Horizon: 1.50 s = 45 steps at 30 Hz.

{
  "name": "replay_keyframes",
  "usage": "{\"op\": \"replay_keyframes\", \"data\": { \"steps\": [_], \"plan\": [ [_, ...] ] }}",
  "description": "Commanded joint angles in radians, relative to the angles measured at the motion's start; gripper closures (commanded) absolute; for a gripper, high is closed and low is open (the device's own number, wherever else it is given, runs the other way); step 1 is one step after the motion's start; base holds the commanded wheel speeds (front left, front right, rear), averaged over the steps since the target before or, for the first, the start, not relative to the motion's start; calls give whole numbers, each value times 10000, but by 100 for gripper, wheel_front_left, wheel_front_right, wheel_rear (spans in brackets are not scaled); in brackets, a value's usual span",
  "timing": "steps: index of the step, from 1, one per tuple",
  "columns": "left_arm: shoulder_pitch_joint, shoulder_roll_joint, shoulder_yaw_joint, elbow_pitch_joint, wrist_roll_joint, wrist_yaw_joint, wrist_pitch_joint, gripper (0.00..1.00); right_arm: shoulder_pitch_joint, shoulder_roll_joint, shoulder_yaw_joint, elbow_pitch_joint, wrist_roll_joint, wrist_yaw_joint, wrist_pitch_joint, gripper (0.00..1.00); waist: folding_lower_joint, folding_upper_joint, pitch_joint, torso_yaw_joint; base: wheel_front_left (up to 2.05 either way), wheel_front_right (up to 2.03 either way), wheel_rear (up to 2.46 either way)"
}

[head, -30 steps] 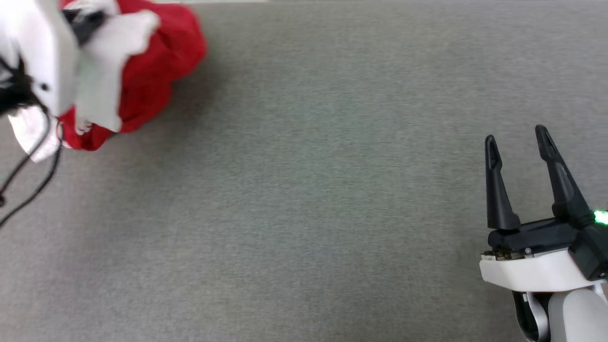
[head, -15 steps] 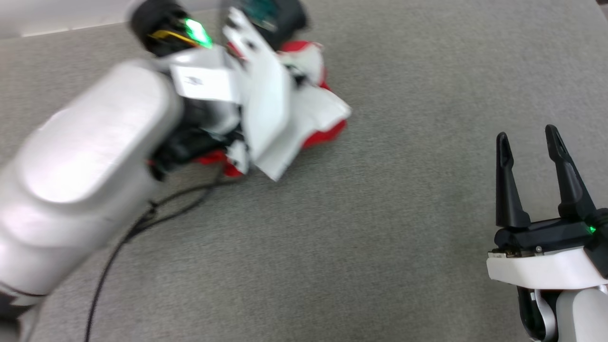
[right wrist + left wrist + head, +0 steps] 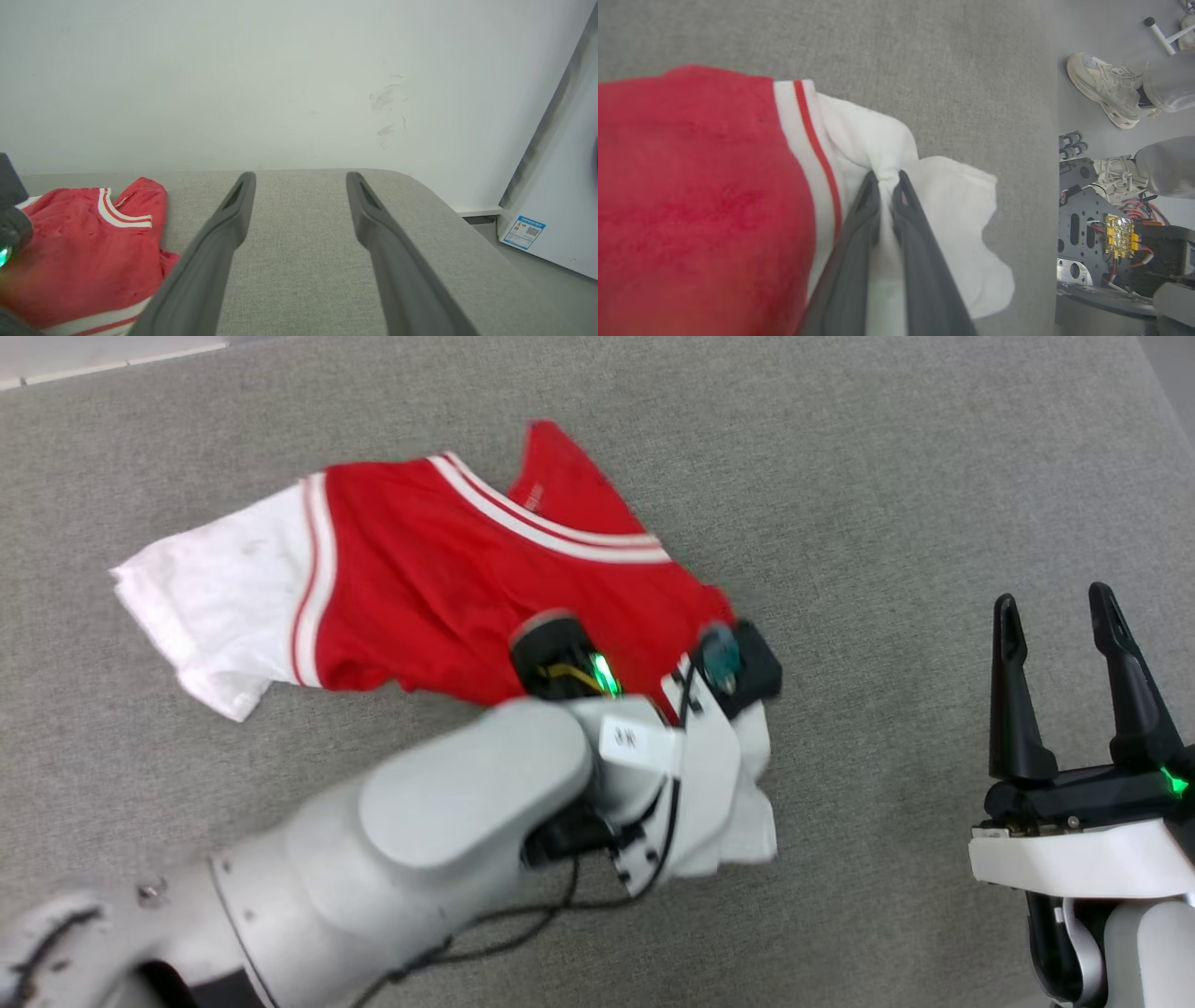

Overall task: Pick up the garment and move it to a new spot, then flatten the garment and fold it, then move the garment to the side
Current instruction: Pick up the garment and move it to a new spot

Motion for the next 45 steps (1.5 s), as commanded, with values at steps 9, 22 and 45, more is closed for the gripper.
{"op": "replay_keyframes", "data": {
  "steps": [9,22,45],
  "plan": [
    [678,-810,-8,263,844,0,-1461,0,46,28,-67,199,-257,-3,-24,0,0,0,-464,453,0,0,0],
    [730,-687,1552,1768,2286,1410,-7433,0,783,25,-220,294,-666,-3,-24,0,0,0,-1905,1334,0,0,0],
    [7438,836,7516,-1469,5264,4888,-8402,0,1763,24,-459,457,-800,-5,-24,0,0,0,-3256,2532,0,0,0]
  ]
}}
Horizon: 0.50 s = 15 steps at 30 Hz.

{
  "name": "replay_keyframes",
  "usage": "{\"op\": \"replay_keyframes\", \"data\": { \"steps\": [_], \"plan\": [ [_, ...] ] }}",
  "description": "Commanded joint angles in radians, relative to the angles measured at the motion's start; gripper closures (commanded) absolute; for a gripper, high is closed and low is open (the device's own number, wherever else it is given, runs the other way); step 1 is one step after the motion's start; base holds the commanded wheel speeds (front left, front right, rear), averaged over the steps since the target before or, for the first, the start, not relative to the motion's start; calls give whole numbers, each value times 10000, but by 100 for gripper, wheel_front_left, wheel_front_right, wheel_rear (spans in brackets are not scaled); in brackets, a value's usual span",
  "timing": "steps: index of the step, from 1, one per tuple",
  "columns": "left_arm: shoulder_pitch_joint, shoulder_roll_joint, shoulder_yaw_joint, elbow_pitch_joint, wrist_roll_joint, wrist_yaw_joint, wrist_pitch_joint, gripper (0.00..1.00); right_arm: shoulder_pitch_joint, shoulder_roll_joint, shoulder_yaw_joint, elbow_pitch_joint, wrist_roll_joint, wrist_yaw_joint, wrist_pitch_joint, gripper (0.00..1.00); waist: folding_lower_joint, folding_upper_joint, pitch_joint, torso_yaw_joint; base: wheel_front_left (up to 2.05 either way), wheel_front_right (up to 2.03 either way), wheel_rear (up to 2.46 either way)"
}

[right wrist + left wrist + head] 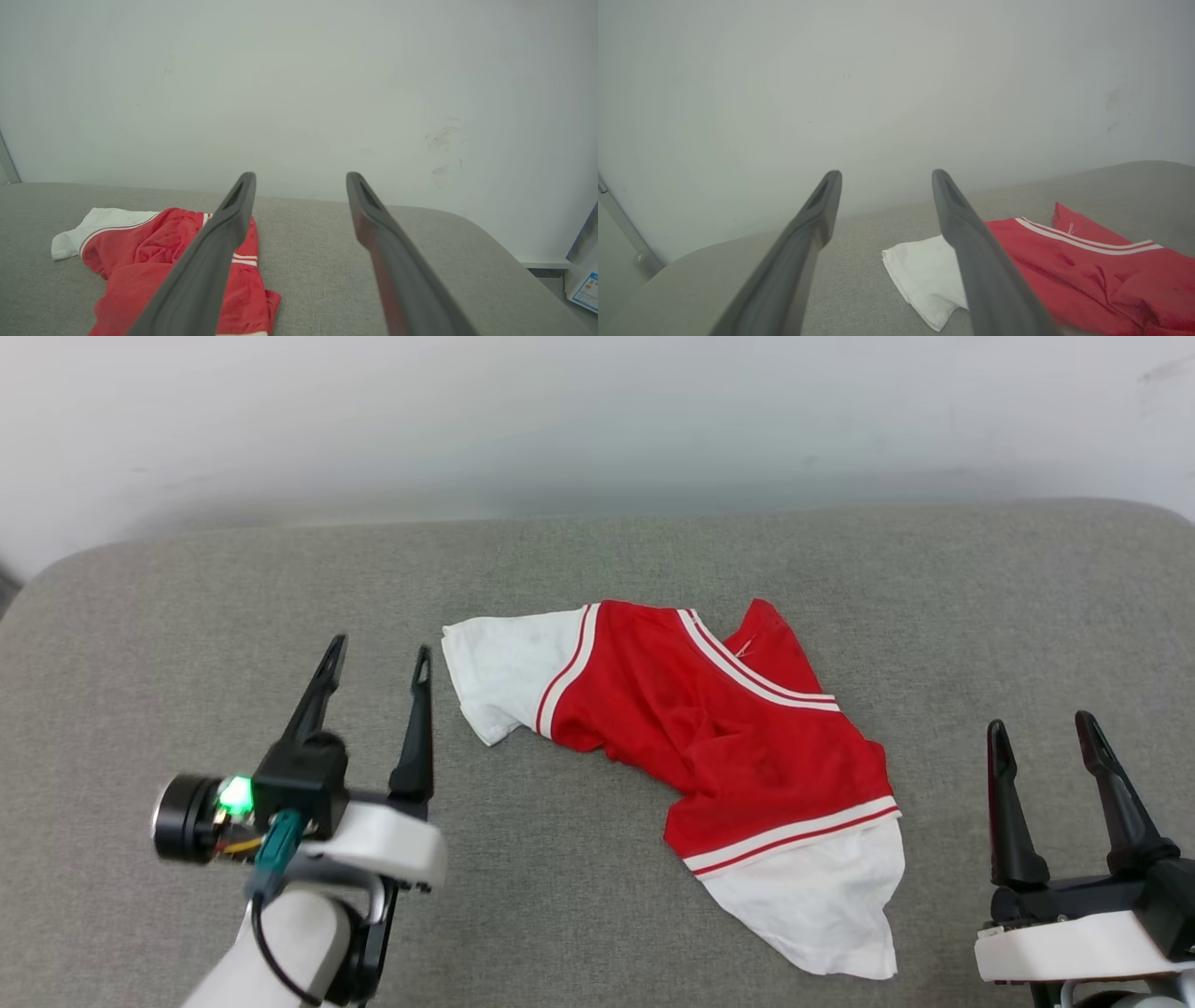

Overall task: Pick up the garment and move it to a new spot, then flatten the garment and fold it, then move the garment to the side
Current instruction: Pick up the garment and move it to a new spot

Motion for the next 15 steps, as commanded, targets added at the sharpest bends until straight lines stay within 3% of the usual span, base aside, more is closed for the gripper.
{"op": "replay_keyframes", "data": {
  "steps": [1,8,15],
  "plan": [
    [350,-87,241,-106,168,10,-24,0,91,16,-2,29,9,-5,-24,0,1,0,-60,51,0,0,0],
    [2081,-900,1649,-527,1152,-347,-25,0,264,16,6,238,210,-5,-24,0,1,0,-264,149,0,0,0],
    [3140,-1713,2689,-391,1857,-1105,-26,0,551,16,1,457,376,-5,-24,0,1,0,-490,219,0,0,0]
  ]
}}
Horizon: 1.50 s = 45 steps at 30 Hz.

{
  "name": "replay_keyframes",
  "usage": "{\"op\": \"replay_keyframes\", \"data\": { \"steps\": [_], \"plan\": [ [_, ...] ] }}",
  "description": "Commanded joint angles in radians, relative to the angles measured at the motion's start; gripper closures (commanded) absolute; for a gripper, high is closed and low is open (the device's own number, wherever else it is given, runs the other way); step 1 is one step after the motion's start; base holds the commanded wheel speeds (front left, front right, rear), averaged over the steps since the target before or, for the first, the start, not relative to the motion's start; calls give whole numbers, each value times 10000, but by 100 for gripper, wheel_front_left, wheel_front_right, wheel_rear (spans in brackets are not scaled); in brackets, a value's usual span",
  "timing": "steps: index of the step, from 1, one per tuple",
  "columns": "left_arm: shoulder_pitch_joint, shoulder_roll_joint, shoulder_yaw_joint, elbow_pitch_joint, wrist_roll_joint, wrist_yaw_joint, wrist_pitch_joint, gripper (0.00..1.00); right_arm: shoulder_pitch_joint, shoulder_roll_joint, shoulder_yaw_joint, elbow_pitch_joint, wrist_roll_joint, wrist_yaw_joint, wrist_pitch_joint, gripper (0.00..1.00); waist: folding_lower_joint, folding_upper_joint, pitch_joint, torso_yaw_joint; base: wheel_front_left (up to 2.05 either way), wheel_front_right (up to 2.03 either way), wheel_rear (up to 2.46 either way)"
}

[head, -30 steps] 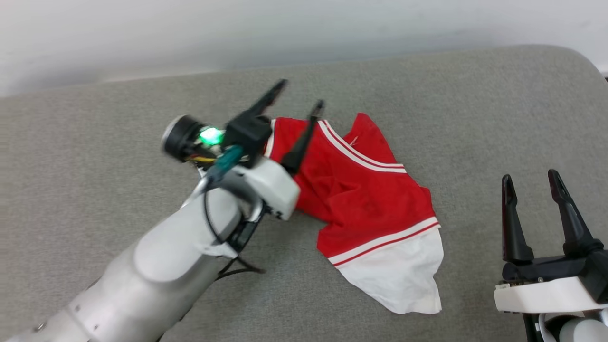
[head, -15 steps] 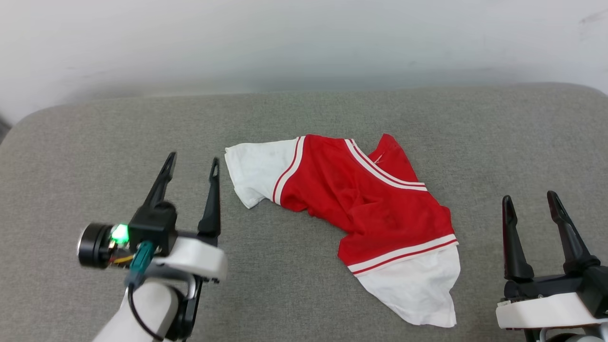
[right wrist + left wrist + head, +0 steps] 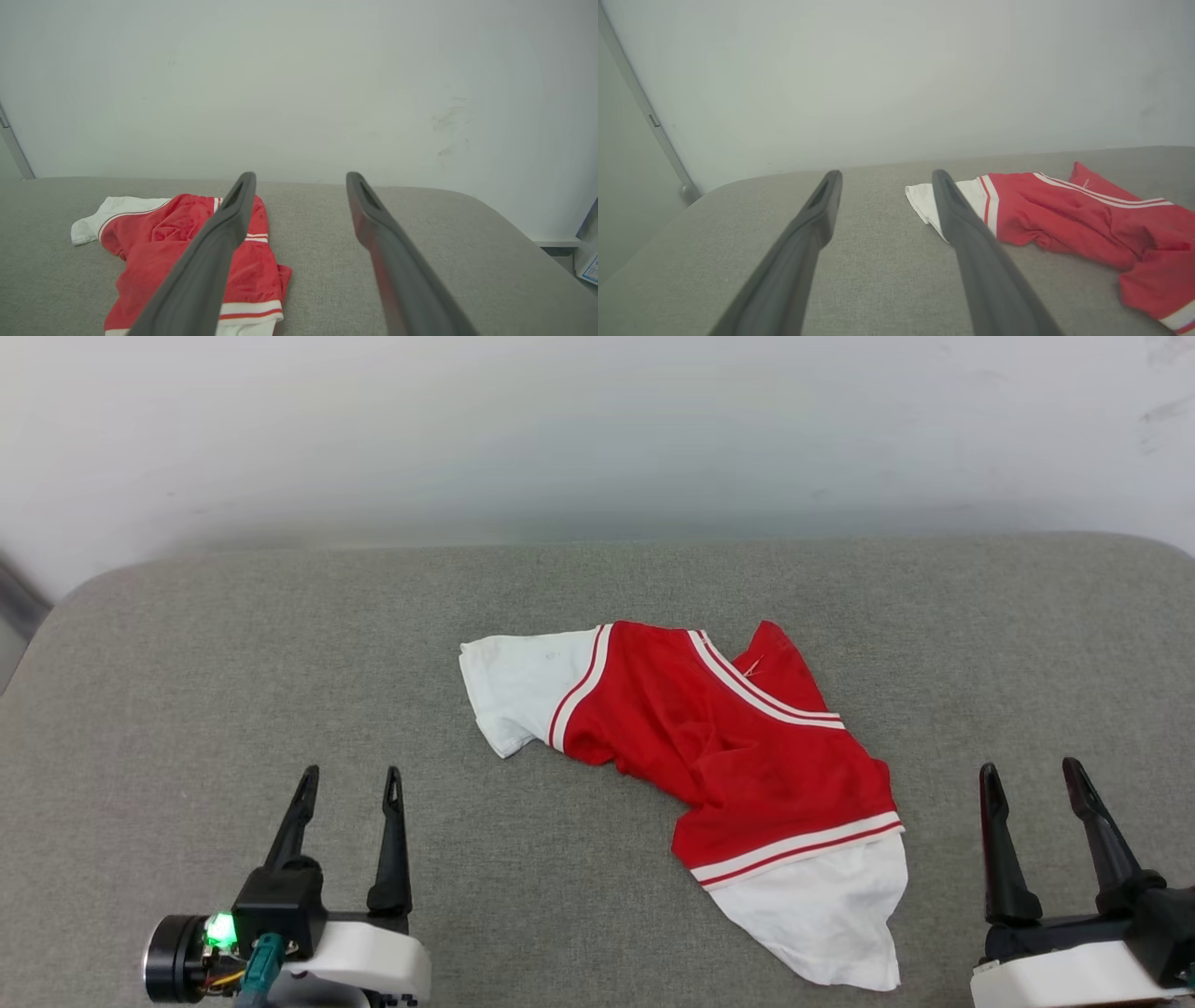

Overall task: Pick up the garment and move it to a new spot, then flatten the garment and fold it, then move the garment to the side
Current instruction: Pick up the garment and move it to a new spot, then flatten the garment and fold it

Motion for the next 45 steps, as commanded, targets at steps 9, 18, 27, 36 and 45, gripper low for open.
{"op": "replay_keyframes", "data": {
  "steps": [9,18,27,36,45],
  "plan": [
    [822,-808,1013,132,789,-798,-26,0,560,16,-8,183,159,-5,-24,0,1,-1,-294,56,0,0,0],
    [1089,-1275,1579,233,1303,-1337,-26,0,716,16,34,293,234,-5,-24,0,1,-1,-423,83,0,0,0],
    [1132,-1526,1903,344,1577,-1720,-26,0,707,16,81,288,246,-5,-24,0,1,-1,-428,56,0,0,0],
    [-511,-1062,2318,515,1738,-2430,-26,0,455,16,121,201,130,-7,-24,0,1,-1,-195,-43,0,0,0],
    [-3448,-213,2343,1126,1650,-3307,-26,0,53,16,93,25,55,-7,-24,0,1,-1,480,-274,0,0,0]
  ]
}}
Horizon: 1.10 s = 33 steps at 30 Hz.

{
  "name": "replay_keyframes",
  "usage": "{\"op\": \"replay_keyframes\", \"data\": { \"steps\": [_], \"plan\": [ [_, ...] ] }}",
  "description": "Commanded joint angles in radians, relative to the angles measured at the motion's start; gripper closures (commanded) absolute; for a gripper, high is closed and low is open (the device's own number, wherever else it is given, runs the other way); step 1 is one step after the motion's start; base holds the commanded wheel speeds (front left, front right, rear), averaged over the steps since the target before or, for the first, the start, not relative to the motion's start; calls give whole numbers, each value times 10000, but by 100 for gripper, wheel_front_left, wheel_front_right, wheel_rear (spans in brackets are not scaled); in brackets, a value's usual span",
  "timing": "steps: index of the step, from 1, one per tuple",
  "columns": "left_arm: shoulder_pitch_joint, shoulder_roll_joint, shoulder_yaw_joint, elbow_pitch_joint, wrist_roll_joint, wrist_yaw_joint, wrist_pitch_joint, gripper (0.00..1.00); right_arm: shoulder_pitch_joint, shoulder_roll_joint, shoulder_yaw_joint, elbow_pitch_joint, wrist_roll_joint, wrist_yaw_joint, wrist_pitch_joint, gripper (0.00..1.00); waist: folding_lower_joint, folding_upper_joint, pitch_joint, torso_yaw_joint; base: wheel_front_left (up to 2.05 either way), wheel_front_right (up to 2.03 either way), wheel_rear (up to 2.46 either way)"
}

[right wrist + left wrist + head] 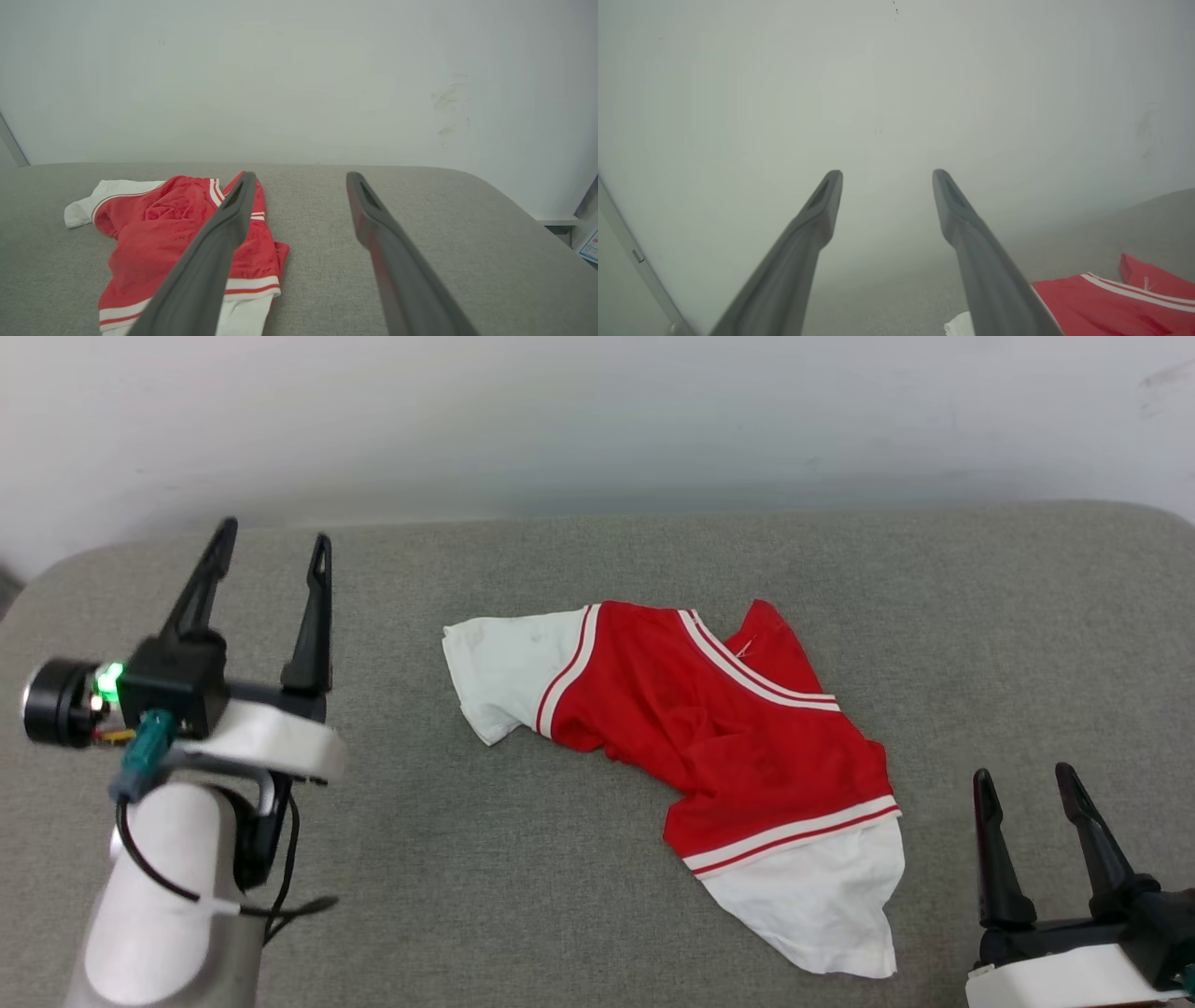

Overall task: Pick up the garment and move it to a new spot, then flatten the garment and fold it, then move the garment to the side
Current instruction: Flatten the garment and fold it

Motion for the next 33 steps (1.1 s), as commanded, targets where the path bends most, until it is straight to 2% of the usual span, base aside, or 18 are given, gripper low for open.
{"op": "replay_keyframes", "data": {
  "steps": [1,5,9,15,21,25,29,33],
  "plan": [
    [-347,67,-87,115,-29,-101,12,0,-136,16,7,-50,-24,-5,-24,0,-1,0,186,-108,0,0,0],
    [-1770,414,-361,499,-369,-331,383,0,-335,17,5,-98,-12,-7,-24,0,-1,0,594,-293,0,0,0],
    [-2973,857,-1031,782,-725,-467,1369,0,-521,17,-10,-120,32,-5,-24,0,-1,0,949,-481,0,0,0],
    [-4445,1980,-3211,1142,-2000,-478,3951,0,-825,20,23,-96,73,-7,-24,0,-1,0,1360,-707,0,0,0],
    [-5659,2906,-5372,1205,-4085,-482,7408,0,-1121,17,66,-152,106,-5,-24,0,-1,0,1798,-927,0,0,0],
    [-6279,3354,-6581,1085,-5358,-483,9281,0,-1365,17,85,-199,163,-7,-24,0,-1,0,2181,-1080,0,0,0],
    [-6756,3790,-7501,1010,-6373,-484,10741,0,-1576,18,137,-203,235,-5,-24,0,-1,0,2551,-1266,0,0,0],
    [-6963,4157,-8395,990,-7068,-485,11687,0,-1771,18,172,-218,338,-5,-24,0,-1,0,2886,-1469,0,0,0]
  ]
}}
